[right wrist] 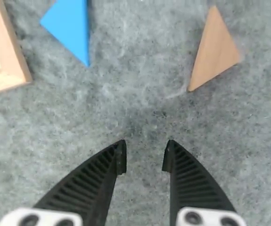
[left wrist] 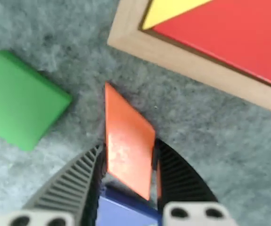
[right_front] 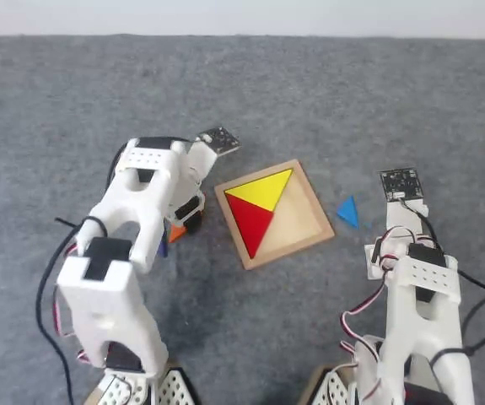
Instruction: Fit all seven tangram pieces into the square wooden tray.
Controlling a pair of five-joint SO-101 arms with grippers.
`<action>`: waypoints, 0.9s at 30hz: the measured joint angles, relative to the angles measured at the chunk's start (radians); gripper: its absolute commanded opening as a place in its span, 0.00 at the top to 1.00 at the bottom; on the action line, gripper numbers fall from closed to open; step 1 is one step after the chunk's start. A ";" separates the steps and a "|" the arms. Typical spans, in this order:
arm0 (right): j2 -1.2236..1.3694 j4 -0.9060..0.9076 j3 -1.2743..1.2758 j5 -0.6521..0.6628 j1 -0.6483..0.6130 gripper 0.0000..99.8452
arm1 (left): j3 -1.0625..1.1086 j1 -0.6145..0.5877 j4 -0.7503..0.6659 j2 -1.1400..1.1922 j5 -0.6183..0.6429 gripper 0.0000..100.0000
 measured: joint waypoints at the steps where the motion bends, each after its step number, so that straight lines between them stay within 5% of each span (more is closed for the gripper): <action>1: 0.000 0.000 0.000 0.000 0.000 0.84 | -0.028 0.000 0.020 0.020 0.008 0.95; 20: 0.000 0.000 0.000 0.002 0.000 0.84 | -0.110 0.094 0.041 -0.026 0.183 0.95; 27: 0.000 0.000 0.000 0.002 0.000 0.84 | -0.112 0.077 0.026 -0.026 0.183 0.79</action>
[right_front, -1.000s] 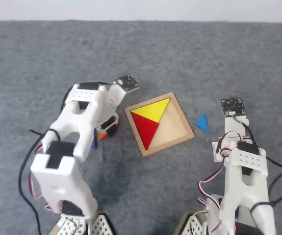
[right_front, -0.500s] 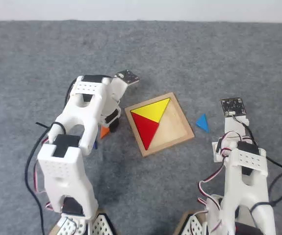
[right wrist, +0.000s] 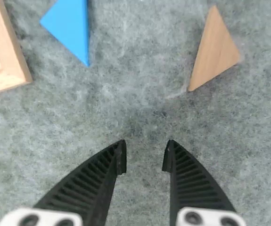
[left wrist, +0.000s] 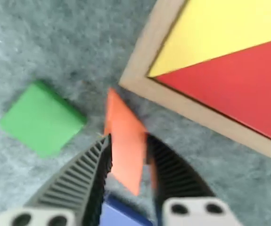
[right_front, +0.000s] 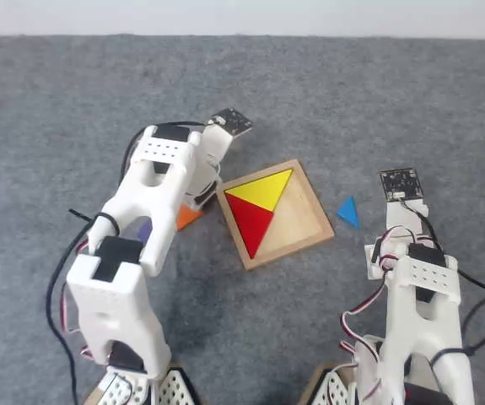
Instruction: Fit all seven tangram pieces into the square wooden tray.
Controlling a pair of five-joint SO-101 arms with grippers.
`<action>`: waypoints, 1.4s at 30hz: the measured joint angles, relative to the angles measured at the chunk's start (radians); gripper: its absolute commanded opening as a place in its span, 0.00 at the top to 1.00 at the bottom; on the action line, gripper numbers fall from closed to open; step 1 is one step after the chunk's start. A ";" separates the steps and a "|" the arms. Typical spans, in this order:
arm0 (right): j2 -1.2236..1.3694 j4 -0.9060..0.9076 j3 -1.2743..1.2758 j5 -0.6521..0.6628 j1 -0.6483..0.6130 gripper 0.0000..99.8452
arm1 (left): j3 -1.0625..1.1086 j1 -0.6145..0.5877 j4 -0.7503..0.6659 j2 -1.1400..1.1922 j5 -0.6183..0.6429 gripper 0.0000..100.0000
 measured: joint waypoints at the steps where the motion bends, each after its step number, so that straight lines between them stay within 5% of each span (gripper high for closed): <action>1: 0.000 0.000 0.000 0.000 0.000 0.84 | 0.000 -0.009 -0.009 0.000 0.000 0.79; 14: 0.000 0.000 0.000 0.000 0.000 0.84 | 0.086 -0.041 -0.084 0.000 -0.123 0.80; 20: 0.000 0.000 0.000 0.000 0.000 0.84 | 0.169 -0.023 -0.130 -0.021 -0.138 0.91; 42: 0.000 0.000 0.000 0.000 0.000 0.84 | 0.235 0.020 0.017 -0.224 -0.083 0.95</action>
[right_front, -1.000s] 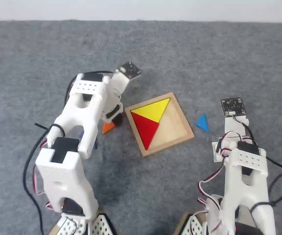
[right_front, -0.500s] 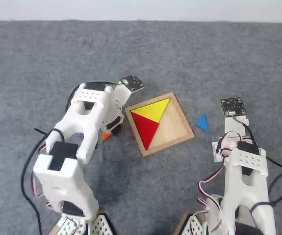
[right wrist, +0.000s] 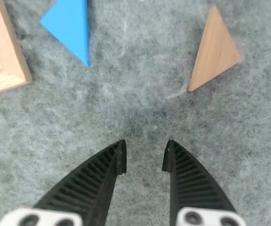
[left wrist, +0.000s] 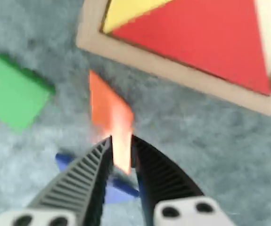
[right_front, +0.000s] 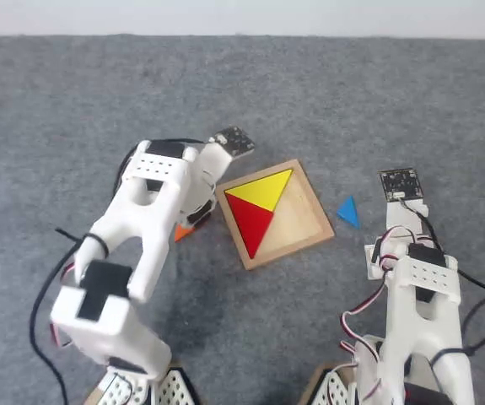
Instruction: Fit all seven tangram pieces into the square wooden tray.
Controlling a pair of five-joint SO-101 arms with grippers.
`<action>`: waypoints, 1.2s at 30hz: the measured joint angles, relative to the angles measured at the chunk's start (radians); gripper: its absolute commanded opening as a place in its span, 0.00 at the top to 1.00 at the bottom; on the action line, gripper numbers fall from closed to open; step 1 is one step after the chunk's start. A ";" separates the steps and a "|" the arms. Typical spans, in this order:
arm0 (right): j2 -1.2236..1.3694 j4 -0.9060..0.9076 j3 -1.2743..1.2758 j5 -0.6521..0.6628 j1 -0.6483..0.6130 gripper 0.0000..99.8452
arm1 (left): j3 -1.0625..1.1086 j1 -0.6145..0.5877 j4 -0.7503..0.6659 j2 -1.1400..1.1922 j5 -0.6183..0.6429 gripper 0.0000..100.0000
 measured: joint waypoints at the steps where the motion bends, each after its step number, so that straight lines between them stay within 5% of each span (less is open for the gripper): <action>1: 0.000 0.000 0.000 0.000 0.000 0.84 | 0.000 0.002 0.017 -0.025 0.009 0.95; 8: 0.000 0.000 0.000 0.000 0.000 0.84 | 0.006 -0.018 0.028 -0.060 0.011 0.80; 18: 0.000 0.000 0.000 0.000 0.000 0.84 | 0.078 -0.044 -0.173 0.081 -0.032 0.80; 23: 0.000 0.000 0.000 0.000 0.000 0.84 | 0.028 -0.044 -0.167 0.141 -0.040 0.80; 36: 0.000 0.000 0.000 0.000 0.000 0.84 | 0.023 -0.026 -0.141 0.147 -0.032 0.97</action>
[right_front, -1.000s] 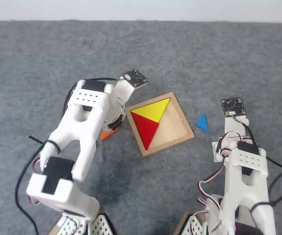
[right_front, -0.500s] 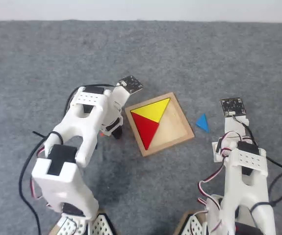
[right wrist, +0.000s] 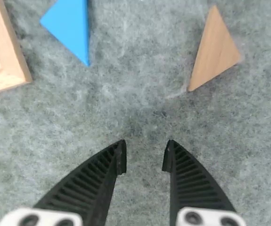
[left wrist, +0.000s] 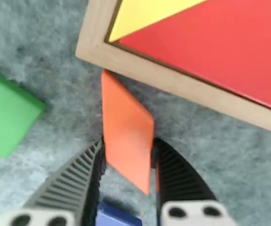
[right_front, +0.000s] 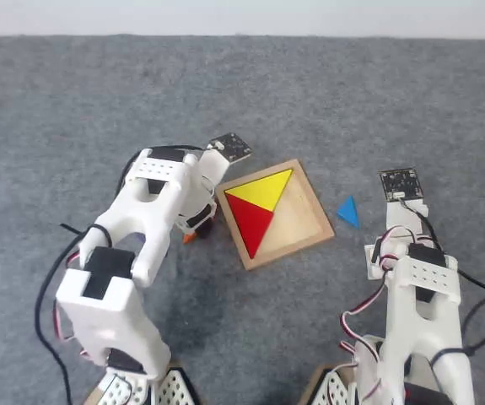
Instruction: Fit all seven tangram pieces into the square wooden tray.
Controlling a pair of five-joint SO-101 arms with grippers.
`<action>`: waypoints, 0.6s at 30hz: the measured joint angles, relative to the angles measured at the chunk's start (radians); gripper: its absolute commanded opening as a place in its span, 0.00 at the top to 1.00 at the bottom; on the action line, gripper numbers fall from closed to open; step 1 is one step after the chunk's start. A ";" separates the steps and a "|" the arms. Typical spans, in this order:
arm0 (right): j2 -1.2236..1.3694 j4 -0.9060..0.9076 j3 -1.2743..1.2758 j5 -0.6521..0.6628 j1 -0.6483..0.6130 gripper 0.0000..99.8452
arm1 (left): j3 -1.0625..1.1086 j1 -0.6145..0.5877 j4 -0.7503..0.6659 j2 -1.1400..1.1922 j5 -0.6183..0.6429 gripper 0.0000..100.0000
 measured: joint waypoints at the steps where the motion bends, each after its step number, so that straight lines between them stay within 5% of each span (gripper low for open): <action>1: 0.000 0.000 0.000 0.000 0.000 0.84 | 0.000 0.003 0.003 0.000 0.000 0.97; 18: 0.000 0.000 0.000 0.000 0.000 0.84 | -0.072 0.005 0.150 -0.173 0.061 0.99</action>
